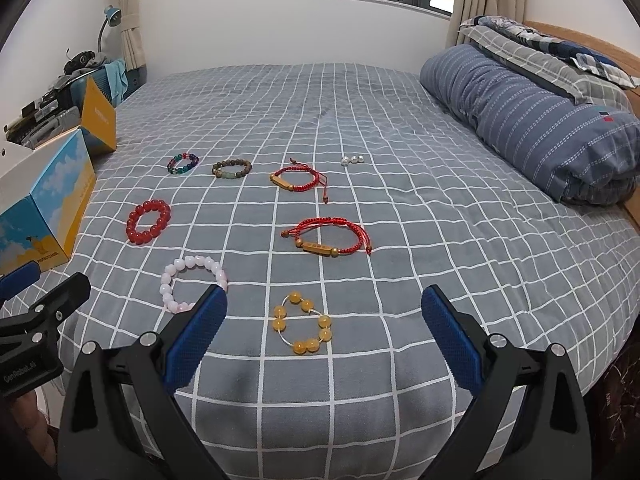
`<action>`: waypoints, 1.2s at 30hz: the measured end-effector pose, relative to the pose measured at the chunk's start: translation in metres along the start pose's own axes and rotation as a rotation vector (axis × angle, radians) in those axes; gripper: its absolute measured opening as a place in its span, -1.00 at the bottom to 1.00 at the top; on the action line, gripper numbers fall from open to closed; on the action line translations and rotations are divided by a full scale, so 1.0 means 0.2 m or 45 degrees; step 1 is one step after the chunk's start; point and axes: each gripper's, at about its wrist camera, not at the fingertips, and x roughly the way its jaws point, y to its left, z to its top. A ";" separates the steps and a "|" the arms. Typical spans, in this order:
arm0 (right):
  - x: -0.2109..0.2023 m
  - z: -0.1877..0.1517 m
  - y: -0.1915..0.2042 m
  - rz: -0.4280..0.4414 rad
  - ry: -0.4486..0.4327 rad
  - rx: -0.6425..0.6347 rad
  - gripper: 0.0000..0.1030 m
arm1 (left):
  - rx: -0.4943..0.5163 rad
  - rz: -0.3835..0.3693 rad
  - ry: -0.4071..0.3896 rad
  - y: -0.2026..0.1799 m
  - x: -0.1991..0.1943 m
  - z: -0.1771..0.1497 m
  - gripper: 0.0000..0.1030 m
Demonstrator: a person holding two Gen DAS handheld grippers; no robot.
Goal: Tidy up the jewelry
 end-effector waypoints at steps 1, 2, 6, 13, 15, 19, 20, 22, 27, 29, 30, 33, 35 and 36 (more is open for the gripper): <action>0.00 0.00 0.00 -0.001 0.001 0.000 0.82 | 0.002 0.002 0.001 0.00 0.00 0.00 0.89; 0.00 0.00 0.00 -0.001 0.002 -0.001 0.82 | 0.004 0.003 0.001 0.00 0.00 0.00 0.89; 0.00 0.00 0.01 -0.004 0.002 -0.002 0.82 | 0.007 0.012 0.002 -0.01 0.00 0.00 0.89; 0.00 0.00 0.00 -0.007 0.009 -0.004 0.82 | 0.014 0.040 0.003 -0.01 -0.01 0.00 0.89; 0.01 0.00 0.00 -0.007 0.013 -0.003 0.82 | 0.016 0.044 0.002 -0.02 -0.01 0.00 0.89; 0.02 0.01 0.00 -0.007 0.015 -0.005 0.82 | 0.020 0.054 0.000 -0.02 0.00 0.01 0.89; 0.02 0.01 0.00 -0.005 0.017 -0.003 0.82 | 0.020 0.054 0.001 -0.02 0.00 0.01 0.89; 0.03 0.01 -0.01 -0.006 0.017 -0.002 0.82 | 0.020 0.059 0.003 -0.04 0.01 0.02 0.89; 0.04 0.02 -0.02 -0.008 0.016 0.005 0.82 | 0.023 0.062 0.008 -0.04 0.03 0.02 0.89; 0.05 0.03 -0.02 -0.009 0.015 0.007 0.82 | 0.024 0.059 0.013 -0.04 0.04 0.03 0.89; 0.05 0.03 -0.02 -0.009 0.016 0.007 0.82 | 0.025 0.057 0.015 -0.05 0.04 0.03 0.89; 0.05 0.03 -0.02 -0.010 0.018 0.009 0.82 | 0.022 0.057 0.017 -0.05 0.05 0.03 0.89; 0.05 0.04 -0.02 -0.010 0.017 0.009 0.82 | 0.017 0.054 0.020 -0.04 0.05 0.03 0.89; 0.06 0.04 -0.02 -0.009 0.016 0.008 0.82 | 0.017 0.054 0.020 -0.04 0.05 0.03 0.89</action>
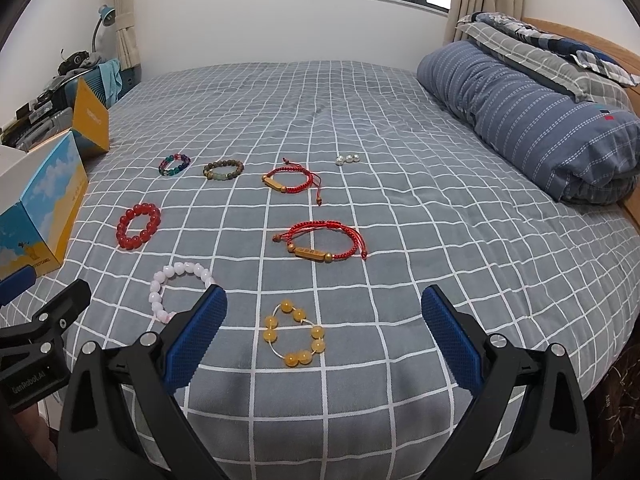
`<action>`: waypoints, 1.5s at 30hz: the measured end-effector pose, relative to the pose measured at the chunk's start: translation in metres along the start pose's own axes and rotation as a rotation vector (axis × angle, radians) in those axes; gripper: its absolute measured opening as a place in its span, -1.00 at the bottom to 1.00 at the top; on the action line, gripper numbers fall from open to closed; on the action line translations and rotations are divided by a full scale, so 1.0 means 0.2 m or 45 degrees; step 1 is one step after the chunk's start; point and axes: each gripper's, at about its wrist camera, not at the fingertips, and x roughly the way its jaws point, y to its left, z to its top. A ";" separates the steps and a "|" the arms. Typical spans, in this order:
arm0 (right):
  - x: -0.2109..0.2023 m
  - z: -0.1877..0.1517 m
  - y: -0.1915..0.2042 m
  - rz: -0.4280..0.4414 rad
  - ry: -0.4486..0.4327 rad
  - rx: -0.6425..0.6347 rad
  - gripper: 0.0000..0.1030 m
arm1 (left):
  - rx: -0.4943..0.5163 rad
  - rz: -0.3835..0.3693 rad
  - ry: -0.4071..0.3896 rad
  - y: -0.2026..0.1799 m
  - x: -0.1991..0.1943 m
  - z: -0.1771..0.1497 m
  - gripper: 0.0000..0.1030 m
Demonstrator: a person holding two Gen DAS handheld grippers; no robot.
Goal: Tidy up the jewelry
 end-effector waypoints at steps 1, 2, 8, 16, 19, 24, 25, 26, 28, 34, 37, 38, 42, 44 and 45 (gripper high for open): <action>0.00 0.00 0.00 0.000 0.000 -0.001 0.82 | -0.001 0.000 0.000 0.00 0.00 0.00 0.89; 0.00 0.00 0.00 0.000 0.000 -0.001 0.82 | -0.002 -0.001 0.000 0.00 0.00 0.00 0.89; 0.00 0.00 0.01 0.000 0.004 -0.003 0.82 | -0.005 0.000 0.000 0.00 0.00 0.00 0.89; 0.01 0.01 0.01 0.000 0.007 0.006 0.82 | -0.010 -0.005 0.005 0.01 0.01 0.01 0.89; -0.01 0.04 0.02 0.005 0.005 0.011 0.82 | -0.016 -0.016 0.012 0.01 0.00 0.03 0.89; -0.03 0.13 0.00 0.002 0.010 0.043 0.82 | -0.025 -0.005 0.005 0.03 -0.02 0.10 0.89; -0.03 0.16 0.00 -0.001 0.016 0.043 0.82 | -0.026 0.001 0.005 0.04 -0.02 0.13 0.89; -0.03 0.19 0.00 -0.003 0.021 0.043 0.82 | -0.027 0.007 0.007 0.04 -0.02 0.16 0.89; -0.03 0.25 -0.01 -0.008 0.024 0.050 0.82 | -0.037 0.001 0.021 0.06 0.00 0.23 0.89; 0.11 0.38 -0.01 -0.018 0.098 0.056 0.82 | -0.091 -0.031 0.107 0.12 0.13 0.40 0.89; 0.22 0.41 0.00 -0.031 0.146 0.043 0.82 | -0.105 -0.041 0.154 0.15 0.23 0.45 0.89; 0.26 0.41 0.01 -0.031 0.166 0.039 0.82 | -0.101 -0.036 0.168 0.16 0.27 0.46 0.89; 0.41 0.39 0.03 -0.028 0.235 0.020 0.82 | -0.061 -0.037 0.234 0.17 0.44 0.47 0.89; 0.49 0.38 0.05 -0.032 0.271 -0.006 0.82 | -0.055 -0.038 0.260 0.18 0.52 0.46 0.89; 0.53 0.38 0.06 -0.032 0.286 -0.010 0.82 | -0.052 -0.038 0.271 0.18 0.55 0.45 0.89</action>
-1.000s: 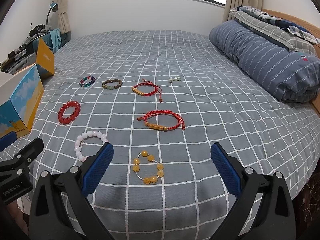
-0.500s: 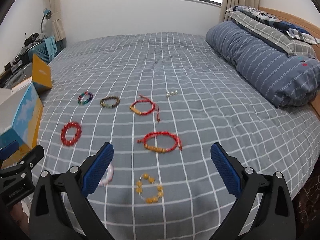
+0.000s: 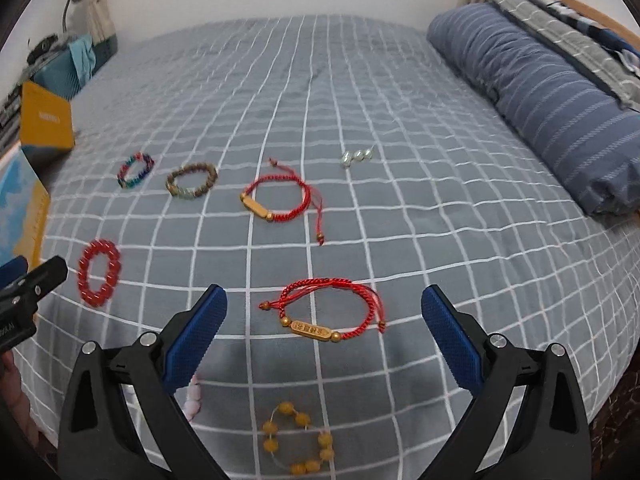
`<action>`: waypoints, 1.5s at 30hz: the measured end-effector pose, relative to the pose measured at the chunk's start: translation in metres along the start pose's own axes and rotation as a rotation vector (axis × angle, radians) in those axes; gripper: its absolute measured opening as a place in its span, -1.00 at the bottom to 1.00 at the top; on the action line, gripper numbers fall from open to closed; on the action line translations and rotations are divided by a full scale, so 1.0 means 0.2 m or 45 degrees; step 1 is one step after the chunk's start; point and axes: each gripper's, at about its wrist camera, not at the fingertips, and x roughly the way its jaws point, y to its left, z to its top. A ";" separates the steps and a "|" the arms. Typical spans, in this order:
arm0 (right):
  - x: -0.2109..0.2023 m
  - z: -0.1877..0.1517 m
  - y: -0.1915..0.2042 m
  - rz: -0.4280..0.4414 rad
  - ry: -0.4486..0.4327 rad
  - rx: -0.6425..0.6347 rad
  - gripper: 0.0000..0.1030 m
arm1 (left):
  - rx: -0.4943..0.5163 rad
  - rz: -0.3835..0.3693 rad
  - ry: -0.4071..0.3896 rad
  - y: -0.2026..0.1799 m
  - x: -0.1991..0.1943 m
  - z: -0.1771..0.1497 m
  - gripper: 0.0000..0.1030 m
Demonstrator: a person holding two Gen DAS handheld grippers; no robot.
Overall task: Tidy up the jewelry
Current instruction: 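Grasp the large red bead bracelet with the left tool while the right tool grasps the red cord bracelet, then lift both bracelets and carry them toward the white cardboard box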
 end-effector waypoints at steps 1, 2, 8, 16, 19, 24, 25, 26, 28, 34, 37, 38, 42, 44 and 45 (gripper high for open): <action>0.04 0.00 0.00 0.006 0.019 0.000 0.82 | 0.001 -0.003 0.016 0.00 0.05 0.01 0.89; 0.08 0.01 0.00 0.012 0.047 0.006 0.82 | 0.003 -0.005 0.026 0.01 0.08 0.01 0.89; 0.20 0.03 0.02 0.016 0.113 0.001 0.82 | 0.038 0.020 0.050 -0.02 0.22 0.04 0.89; 0.29 0.04 0.02 0.026 0.203 0.008 0.82 | 0.079 0.047 0.079 -0.04 0.32 0.03 0.89; 0.31 0.03 0.03 0.043 0.246 0.006 0.78 | 0.073 0.032 0.100 -0.04 0.34 0.03 0.86; 0.32 0.02 0.04 0.067 0.273 0.005 0.59 | 0.079 0.022 0.112 -0.04 0.35 0.03 0.54; 0.32 0.01 0.05 0.077 0.274 0.007 0.52 | 0.079 0.013 0.115 -0.04 0.34 0.03 0.42; 0.32 0.01 0.05 0.085 0.276 0.012 0.44 | 0.081 0.016 0.115 -0.04 0.34 0.03 0.38; 0.31 0.01 0.04 0.085 0.276 0.015 0.30 | 0.081 0.004 0.117 -0.04 0.33 0.02 0.19; 0.29 0.01 0.03 0.094 0.275 0.026 -0.30 | 0.060 -0.013 0.129 -0.02 0.31 0.01 -0.44; 0.28 0.01 0.04 0.080 0.271 0.020 -0.71 | 0.048 -0.027 0.130 -0.01 0.30 0.02 -0.47; 0.28 0.01 0.04 0.075 0.269 0.021 -0.80 | 0.047 -0.031 0.128 0.00 0.29 0.02 -0.47; 0.27 0.01 0.03 0.066 0.251 0.032 -0.88 | 0.051 -0.032 0.115 0.00 0.27 0.02 -0.48; 0.26 0.01 0.03 0.060 0.243 0.029 -0.88 | 0.053 -0.030 0.105 0.00 0.26 0.02 -0.49; 0.26 0.01 0.03 0.058 0.239 0.028 -0.88 | 0.053 -0.029 0.103 0.00 0.26 0.03 -0.59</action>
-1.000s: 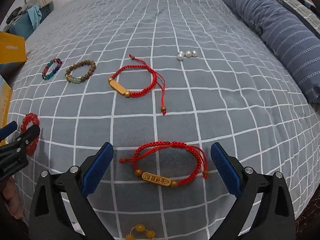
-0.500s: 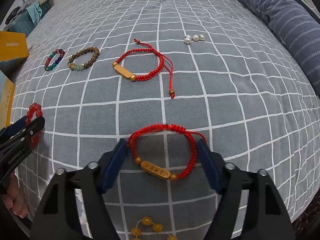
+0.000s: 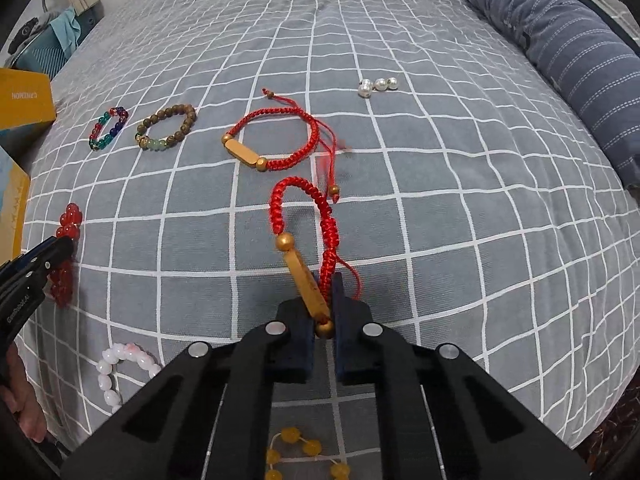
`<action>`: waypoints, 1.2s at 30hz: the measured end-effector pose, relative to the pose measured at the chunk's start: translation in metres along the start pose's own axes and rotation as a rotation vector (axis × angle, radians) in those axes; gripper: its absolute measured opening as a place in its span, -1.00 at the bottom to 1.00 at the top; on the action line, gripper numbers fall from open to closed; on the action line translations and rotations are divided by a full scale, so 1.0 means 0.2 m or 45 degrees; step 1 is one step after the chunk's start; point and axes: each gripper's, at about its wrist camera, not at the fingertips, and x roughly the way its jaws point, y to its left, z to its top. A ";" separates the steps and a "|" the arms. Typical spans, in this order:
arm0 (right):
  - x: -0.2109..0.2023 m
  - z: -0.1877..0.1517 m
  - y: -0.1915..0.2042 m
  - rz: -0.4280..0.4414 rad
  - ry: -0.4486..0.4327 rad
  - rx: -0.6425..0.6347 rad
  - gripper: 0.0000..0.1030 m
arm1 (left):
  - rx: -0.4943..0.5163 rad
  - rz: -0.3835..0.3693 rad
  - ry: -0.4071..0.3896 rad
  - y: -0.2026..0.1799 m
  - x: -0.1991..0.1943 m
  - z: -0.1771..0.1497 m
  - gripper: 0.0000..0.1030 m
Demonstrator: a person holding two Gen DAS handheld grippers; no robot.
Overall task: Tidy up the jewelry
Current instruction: 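Lift both bracelets and carry them toward the white cardboard box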
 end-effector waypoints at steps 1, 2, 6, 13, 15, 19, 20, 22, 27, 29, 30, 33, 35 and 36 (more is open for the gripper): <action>0.00 0.00 0.00 -0.001 -0.004 -0.001 -0.88 | 0.001 -0.011 -0.008 0.00 -0.01 0.00 -0.75; -0.01 0.00 0.00 -0.001 -0.008 -0.001 -0.88 | 0.002 -0.020 -0.012 0.00 -0.02 0.00 -0.75; -0.04 0.00 -0.01 -0.005 -0.037 0.012 -0.88 | 0.009 -0.017 -0.018 -0.01 -0.04 0.00 -0.75; -0.09 0.00 -0.01 -0.007 -0.071 0.019 -0.88 | -0.005 -0.036 -0.041 0.00 -0.10 0.00 -0.75; -0.10 -0.01 -0.01 -0.015 -0.083 0.016 -0.88 | -0.005 -0.037 -0.049 0.00 -0.12 0.00 -0.75; -0.13 -0.01 0.00 -0.023 -0.104 0.014 -0.88 | -0.005 -0.038 -0.069 0.01 -0.16 0.00 -0.75; -0.13 -0.01 -0.01 -0.023 -0.110 0.015 -0.88 | -0.006 -0.038 -0.074 0.01 -0.17 0.00 -0.75; -0.15 -0.01 -0.01 -0.022 -0.127 0.018 -0.88 | -0.005 -0.041 -0.083 0.02 -0.19 -0.01 -0.75; -0.21 -0.02 -0.01 -0.022 -0.163 0.022 -0.88 | -0.002 -0.046 -0.117 0.02 -0.26 -0.02 -0.75; -0.23 -0.02 -0.01 -0.021 -0.180 0.022 -0.88 | 0.000 -0.047 -0.132 0.02 -0.29 -0.02 -0.75; -0.24 -0.02 -0.01 -0.021 -0.185 0.023 -0.88 | 0.002 -0.047 -0.136 0.02 -0.30 -0.02 -0.75; -0.27 -0.03 0.00 -0.017 -0.201 0.022 -0.88 | 0.001 -0.052 -0.156 0.02 -0.35 -0.03 -0.75; -0.28 -0.02 0.01 -0.013 -0.210 0.024 -0.88 | 0.002 -0.058 -0.168 0.02 -0.38 -0.03 -0.75; -0.29 -0.02 0.01 -0.012 -0.216 0.025 -0.88 | 0.004 -0.060 -0.175 0.02 -0.40 -0.03 -0.75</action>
